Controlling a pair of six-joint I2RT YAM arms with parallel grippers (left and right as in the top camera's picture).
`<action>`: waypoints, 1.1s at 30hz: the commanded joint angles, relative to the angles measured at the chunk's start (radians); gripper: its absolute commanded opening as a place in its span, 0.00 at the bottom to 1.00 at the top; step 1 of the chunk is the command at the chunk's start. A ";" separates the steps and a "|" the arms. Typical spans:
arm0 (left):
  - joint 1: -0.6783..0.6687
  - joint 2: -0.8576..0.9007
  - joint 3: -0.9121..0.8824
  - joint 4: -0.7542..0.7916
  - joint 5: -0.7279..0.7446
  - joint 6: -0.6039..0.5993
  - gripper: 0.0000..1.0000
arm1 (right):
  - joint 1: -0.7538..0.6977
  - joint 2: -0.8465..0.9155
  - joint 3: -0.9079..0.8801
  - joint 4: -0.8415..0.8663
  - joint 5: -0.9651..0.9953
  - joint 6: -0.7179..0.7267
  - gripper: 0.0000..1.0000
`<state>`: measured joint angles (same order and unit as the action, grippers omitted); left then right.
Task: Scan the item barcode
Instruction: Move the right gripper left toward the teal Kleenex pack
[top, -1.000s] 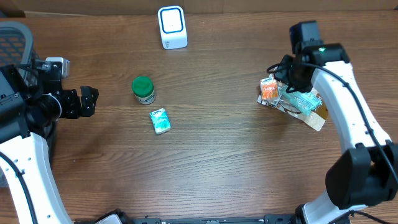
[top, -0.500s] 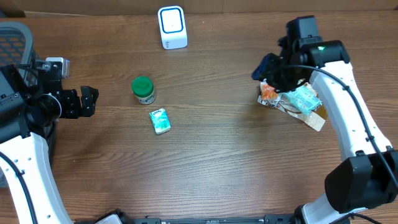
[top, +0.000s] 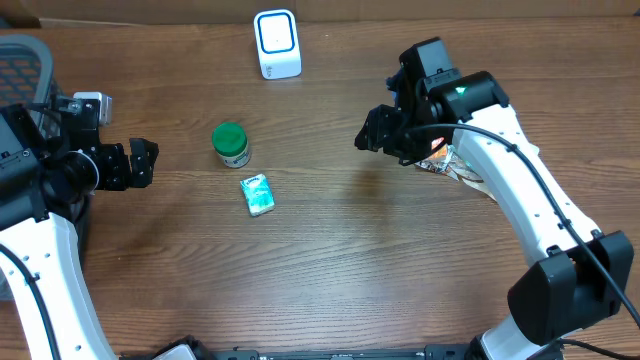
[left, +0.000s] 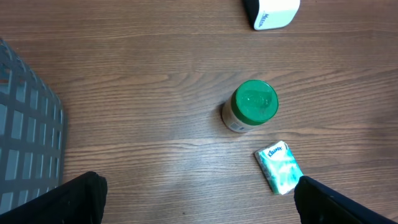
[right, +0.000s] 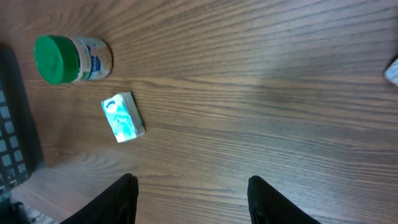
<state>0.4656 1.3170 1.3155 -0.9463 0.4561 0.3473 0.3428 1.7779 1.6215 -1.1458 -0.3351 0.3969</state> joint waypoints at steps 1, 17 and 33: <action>0.005 0.003 0.002 0.001 0.005 0.008 0.99 | 0.005 0.014 0.014 -0.006 -0.003 -0.005 0.55; 0.005 0.003 0.002 0.002 0.005 0.008 1.00 | 0.013 0.014 -0.043 -0.017 -0.008 -0.005 0.54; 0.005 0.003 0.002 0.002 0.005 0.008 1.00 | 0.142 0.019 -0.051 0.068 -0.011 0.031 0.55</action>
<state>0.4656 1.3170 1.3155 -0.9463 0.4564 0.3473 0.4721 1.7927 1.5761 -1.0866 -0.3401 0.4133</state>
